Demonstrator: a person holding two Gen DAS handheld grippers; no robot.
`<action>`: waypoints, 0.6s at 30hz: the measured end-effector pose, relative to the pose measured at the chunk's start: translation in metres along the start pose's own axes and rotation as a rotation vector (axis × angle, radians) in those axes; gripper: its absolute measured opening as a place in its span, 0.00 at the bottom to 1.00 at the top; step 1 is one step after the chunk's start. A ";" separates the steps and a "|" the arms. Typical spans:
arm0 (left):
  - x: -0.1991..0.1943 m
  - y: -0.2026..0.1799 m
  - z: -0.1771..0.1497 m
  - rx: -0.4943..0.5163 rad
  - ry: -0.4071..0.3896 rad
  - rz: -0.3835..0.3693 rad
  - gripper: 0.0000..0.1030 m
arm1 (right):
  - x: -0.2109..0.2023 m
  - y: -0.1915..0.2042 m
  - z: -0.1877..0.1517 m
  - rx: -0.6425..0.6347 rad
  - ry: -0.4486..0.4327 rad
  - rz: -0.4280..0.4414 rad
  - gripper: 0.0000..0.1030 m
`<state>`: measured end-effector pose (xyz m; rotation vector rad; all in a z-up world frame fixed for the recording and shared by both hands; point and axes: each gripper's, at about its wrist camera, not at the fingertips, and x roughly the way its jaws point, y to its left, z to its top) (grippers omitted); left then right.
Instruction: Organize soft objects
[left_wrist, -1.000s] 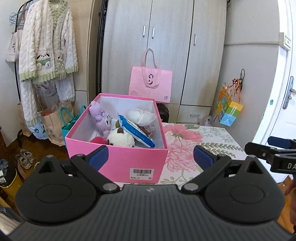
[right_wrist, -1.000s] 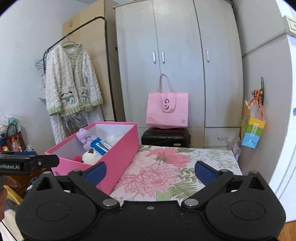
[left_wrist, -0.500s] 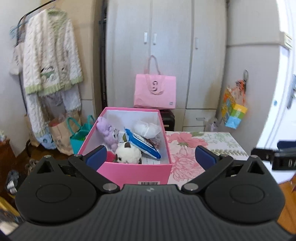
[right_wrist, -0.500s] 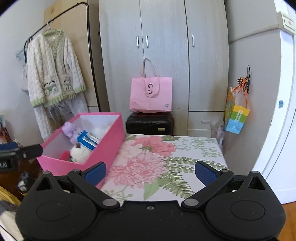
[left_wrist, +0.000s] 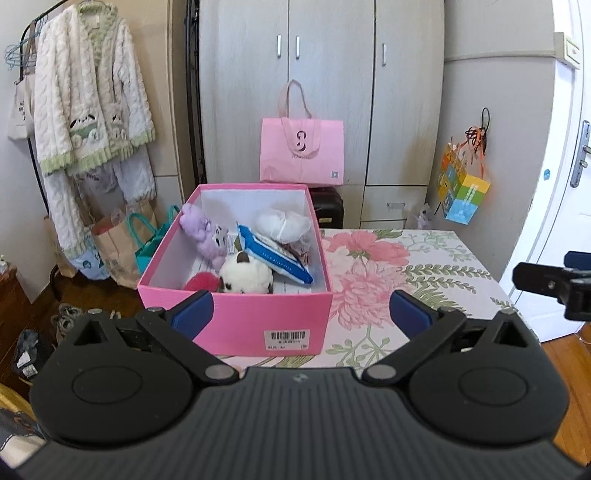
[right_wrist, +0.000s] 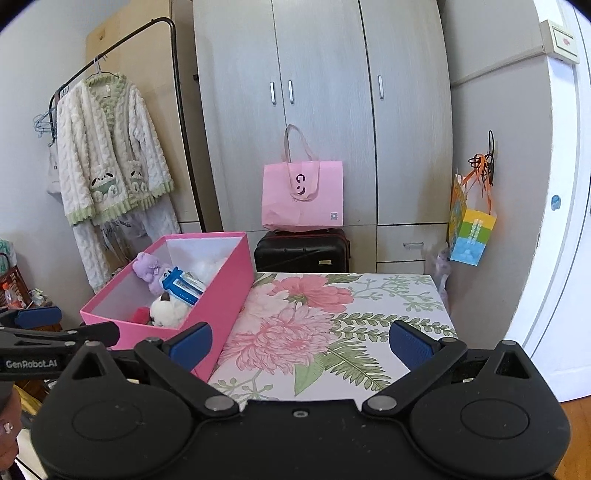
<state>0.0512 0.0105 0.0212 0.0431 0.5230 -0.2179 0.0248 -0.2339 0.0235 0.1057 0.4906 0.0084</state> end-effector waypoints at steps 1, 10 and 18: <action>0.000 0.001 -0.001 -0.005 0.002 0.006 1.00 | -0.001 0.000 -0.001 -0.004 -0.002 -0.005 1.00; -0.002 0.001 -0.002 -0.013 0.013 0.027 1.00 | -0.007 0.006 -0.006 -0.054 -0.011 -0.017 1.00; -0.008 -0.002 -0.005 0.008 0.003 0.041 1.00 | -0.013 0.006 -0.011 -0.062 -0.022 -0.056 1.00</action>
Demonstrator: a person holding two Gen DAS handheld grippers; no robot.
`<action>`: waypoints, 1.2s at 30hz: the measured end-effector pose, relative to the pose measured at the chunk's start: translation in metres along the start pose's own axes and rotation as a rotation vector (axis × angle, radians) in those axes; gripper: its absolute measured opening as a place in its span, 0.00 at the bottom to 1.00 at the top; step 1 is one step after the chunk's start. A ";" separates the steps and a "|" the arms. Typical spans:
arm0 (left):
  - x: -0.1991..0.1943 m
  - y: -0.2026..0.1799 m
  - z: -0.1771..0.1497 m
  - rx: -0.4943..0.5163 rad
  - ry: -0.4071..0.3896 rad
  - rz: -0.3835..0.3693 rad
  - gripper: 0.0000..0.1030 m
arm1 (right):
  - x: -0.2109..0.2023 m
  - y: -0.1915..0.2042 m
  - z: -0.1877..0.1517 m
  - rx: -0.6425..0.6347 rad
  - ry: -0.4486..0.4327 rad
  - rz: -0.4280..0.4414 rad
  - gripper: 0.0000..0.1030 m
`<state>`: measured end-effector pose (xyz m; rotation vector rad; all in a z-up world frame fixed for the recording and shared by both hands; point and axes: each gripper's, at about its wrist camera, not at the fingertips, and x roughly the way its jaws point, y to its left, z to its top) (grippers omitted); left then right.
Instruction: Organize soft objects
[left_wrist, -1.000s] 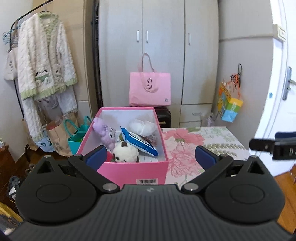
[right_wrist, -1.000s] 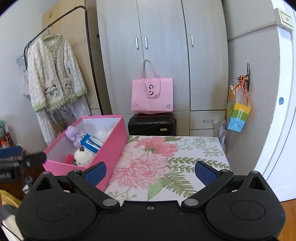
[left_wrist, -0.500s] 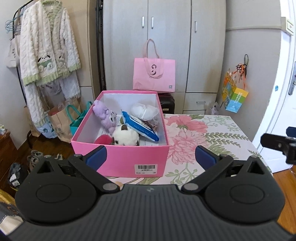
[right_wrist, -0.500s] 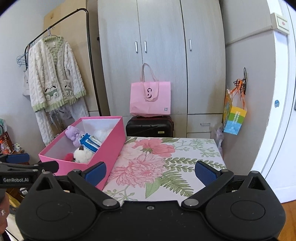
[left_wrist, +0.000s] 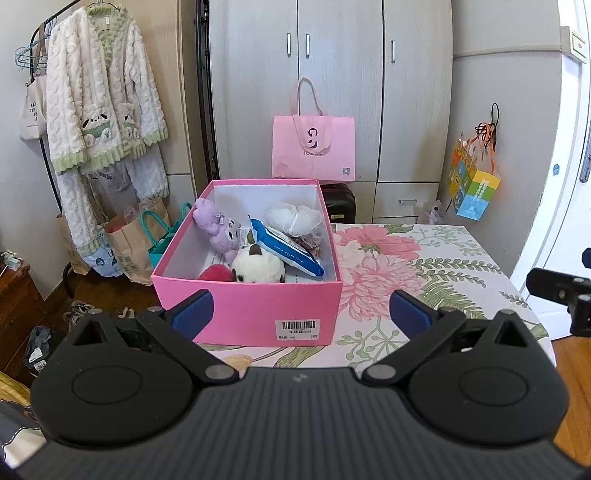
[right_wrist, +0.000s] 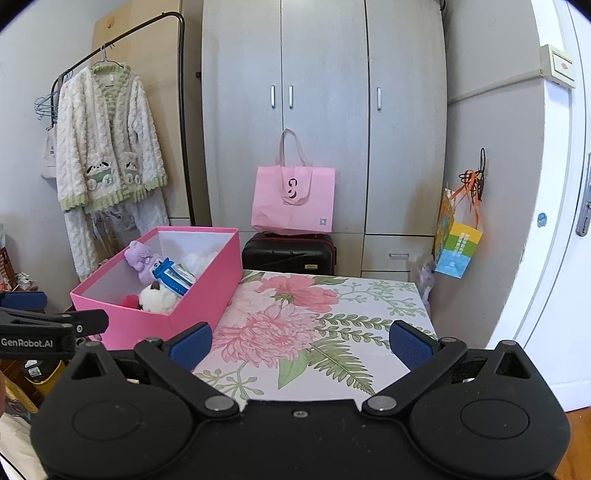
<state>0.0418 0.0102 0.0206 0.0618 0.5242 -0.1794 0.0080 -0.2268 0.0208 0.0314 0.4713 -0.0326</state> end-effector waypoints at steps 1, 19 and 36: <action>0.000 0.000 0.000 -0.001 0.002 0.001 1.00 | 0.000 0.000 -0.001 0.000 0.001 -0.006 1.00; -0.003 -0.010 -0.013 0.048 -0.008 0.023 1.00 | -0.013 0.000 -0.015 -0.011 -0.018 -0.047 1.00; -0.005 -0.011 -0.018 0.058 -0.053 0.029 1.00 | -0.013 0.002 -0.019 -0.016 -0.029 -0.099 1.00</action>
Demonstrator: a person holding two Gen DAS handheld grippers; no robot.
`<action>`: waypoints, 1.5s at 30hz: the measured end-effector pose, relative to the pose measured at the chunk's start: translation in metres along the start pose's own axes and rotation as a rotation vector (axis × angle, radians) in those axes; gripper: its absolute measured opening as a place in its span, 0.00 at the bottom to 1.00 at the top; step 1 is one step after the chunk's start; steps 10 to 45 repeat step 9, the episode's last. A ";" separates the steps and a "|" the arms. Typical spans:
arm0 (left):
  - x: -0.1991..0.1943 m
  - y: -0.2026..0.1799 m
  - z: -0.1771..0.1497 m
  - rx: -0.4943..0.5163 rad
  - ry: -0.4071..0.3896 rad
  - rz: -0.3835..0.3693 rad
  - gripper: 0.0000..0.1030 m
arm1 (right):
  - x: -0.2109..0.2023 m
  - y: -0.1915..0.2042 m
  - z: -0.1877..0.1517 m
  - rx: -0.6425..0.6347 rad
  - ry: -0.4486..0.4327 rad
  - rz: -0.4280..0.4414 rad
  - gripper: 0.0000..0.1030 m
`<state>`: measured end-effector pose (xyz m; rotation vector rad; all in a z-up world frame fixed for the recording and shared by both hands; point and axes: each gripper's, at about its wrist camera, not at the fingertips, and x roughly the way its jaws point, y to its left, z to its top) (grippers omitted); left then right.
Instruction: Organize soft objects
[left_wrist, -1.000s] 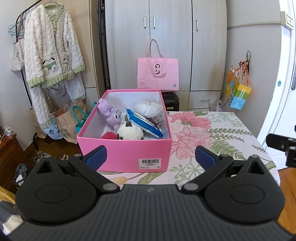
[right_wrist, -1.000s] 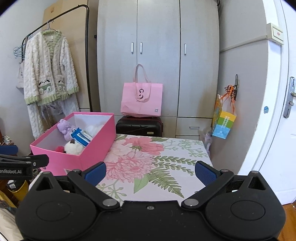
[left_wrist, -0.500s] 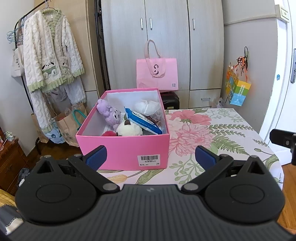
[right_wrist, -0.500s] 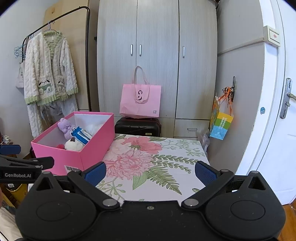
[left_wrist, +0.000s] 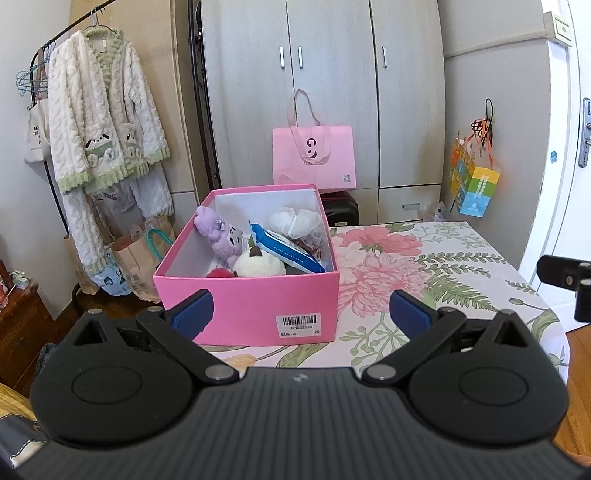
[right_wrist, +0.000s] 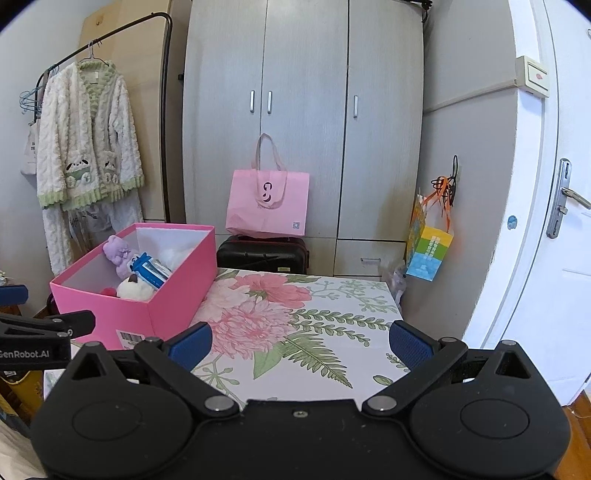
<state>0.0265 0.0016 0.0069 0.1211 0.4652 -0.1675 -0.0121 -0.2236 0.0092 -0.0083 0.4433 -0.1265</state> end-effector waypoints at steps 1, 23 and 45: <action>0.000 0.000 -0.001 0.001 -0.001 0.003 1.00 | 0.001 0.000 0.000 -0.001 0.002 -0.002 1.00; -0.001 0.002 -0.001 0.000 -0.007 0.020 1.00 | 0.006 0.001 -0.001 0.003 0.017 0.000 1.00; -0.001 0.002 -0.001 0.000 -0.007 0.020 1.00 | 0.006 0.001 -0.001 0.003 0.017 0.000 1.00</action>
